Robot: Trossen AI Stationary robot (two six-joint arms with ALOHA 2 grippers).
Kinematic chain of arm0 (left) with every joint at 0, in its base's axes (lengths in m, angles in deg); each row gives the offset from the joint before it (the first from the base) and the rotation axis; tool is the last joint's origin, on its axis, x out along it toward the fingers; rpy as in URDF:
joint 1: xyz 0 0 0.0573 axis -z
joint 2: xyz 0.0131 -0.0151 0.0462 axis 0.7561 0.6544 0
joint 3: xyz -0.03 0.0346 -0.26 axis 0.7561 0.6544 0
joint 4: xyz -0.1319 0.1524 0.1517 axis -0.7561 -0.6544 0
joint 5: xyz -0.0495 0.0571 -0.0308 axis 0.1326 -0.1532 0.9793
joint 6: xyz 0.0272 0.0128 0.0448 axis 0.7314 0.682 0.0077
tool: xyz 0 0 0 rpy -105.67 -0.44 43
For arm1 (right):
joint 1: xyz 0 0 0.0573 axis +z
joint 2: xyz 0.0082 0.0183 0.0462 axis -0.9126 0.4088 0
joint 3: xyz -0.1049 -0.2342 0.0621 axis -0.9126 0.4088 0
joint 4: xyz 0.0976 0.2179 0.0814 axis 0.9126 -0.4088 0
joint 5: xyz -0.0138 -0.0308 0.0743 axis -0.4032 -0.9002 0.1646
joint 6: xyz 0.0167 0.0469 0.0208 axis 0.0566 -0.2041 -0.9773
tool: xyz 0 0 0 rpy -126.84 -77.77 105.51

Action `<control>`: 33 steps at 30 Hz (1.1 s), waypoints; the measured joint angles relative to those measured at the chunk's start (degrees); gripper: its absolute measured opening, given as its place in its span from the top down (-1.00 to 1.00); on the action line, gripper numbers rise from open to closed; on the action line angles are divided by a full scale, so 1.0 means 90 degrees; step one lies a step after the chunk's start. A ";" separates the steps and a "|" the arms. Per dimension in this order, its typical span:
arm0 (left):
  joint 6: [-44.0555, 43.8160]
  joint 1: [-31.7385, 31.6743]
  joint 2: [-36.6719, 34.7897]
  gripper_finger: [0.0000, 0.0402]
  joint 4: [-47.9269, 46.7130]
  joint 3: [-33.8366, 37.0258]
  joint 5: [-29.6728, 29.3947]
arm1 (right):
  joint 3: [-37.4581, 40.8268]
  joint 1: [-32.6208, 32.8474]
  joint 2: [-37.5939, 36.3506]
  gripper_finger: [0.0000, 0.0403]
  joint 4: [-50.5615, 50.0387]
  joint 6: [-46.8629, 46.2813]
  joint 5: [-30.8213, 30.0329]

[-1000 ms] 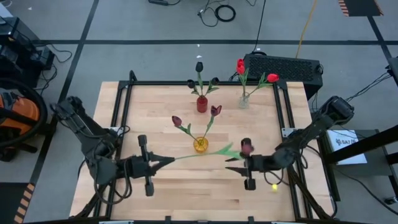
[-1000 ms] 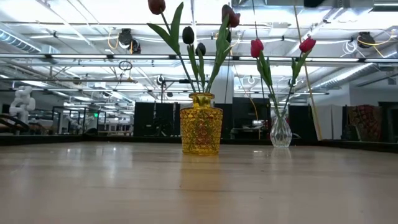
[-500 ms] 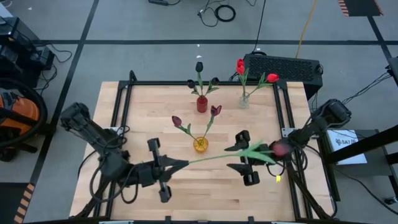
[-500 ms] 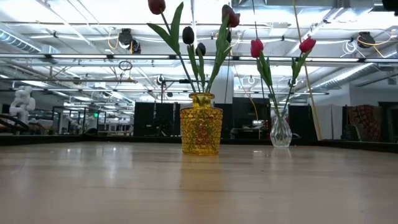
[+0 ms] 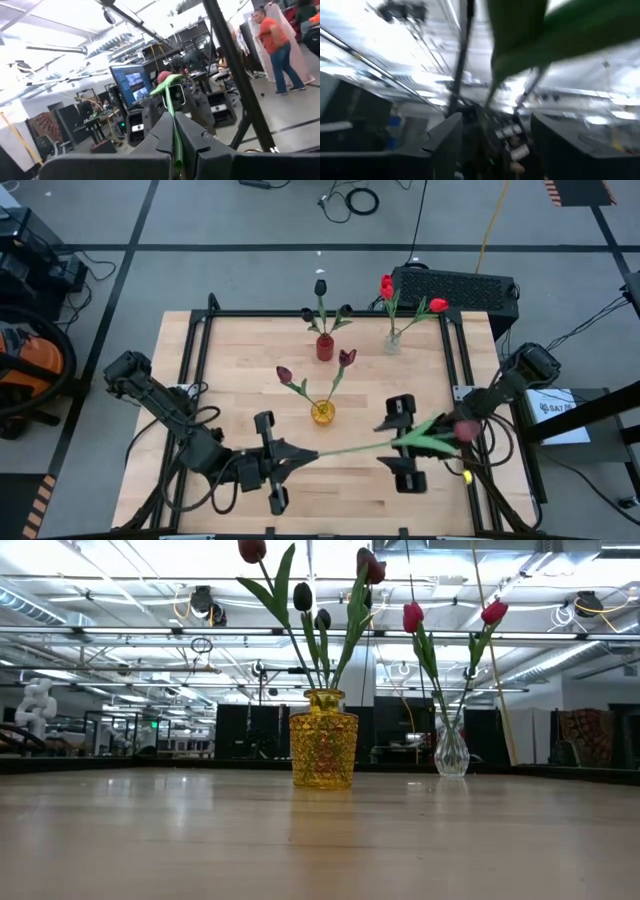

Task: Sort flowers into vase by color
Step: Put the dark red flower into the yellow vase

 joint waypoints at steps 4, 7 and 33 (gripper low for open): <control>0.0046 0.0000 0.0002 0.98 -0.0027 0.0001 0.0005 | -0.0002 0.0110 0.0000 0.07 0.0110 0.0124 0.0345; 0.0043 -0.0011 0.0002 0.98 -0.0046 0.0000 0.0014 | -0.0002 0.0135 -0.0002 0.23 0.0164 0.0134 0.0335; -0.1458 0.0495 -0.0410 0.37 -0.2142 0.0000 -0.2295 | -0.0002 0.0218 -0.0074 0.99 -0.0133 0.0583 -0.1262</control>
